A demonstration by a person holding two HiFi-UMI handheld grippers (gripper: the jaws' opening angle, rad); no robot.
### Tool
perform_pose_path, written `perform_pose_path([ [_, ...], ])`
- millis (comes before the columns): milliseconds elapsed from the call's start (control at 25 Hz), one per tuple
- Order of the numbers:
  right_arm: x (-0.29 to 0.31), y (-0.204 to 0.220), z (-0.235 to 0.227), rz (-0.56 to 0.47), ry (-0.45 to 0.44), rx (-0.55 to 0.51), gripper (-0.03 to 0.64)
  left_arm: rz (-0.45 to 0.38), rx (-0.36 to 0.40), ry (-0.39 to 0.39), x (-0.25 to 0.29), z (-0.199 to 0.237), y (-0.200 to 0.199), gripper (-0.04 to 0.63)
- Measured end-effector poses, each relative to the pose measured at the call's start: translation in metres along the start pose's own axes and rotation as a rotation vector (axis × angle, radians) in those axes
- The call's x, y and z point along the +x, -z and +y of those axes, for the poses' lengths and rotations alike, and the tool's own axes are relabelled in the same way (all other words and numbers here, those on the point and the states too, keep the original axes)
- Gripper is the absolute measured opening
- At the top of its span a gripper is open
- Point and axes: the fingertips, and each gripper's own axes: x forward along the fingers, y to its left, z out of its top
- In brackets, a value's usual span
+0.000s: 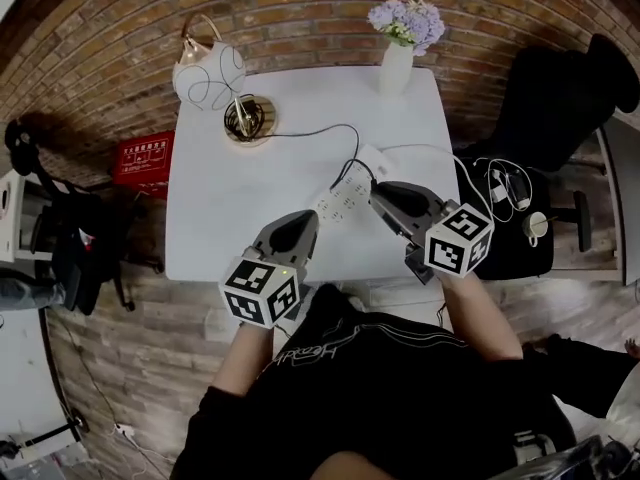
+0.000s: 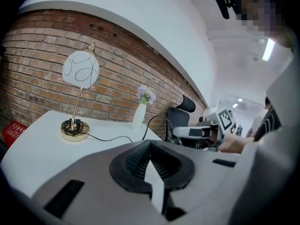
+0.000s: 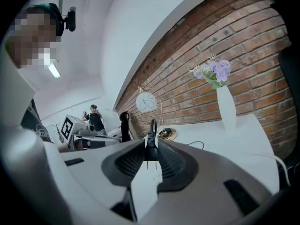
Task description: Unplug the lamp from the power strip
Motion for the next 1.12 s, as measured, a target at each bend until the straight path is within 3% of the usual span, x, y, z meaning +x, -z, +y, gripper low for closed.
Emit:
perform_pose_path([
  [320, -0.028, -0.01, 0.018, -0.015, -0.016, 0.014, 0.064, -0.064, -0.024, 0.016, -0.026, -0.027, -0.027, 0.002],
  [1120, -0.033, -0.015, 0.02, -0.028, 0.007, -0.024, 0.064, -0.078, -0.001, 0.025, -0.022, -0.033, -0.035, 0.002],
])
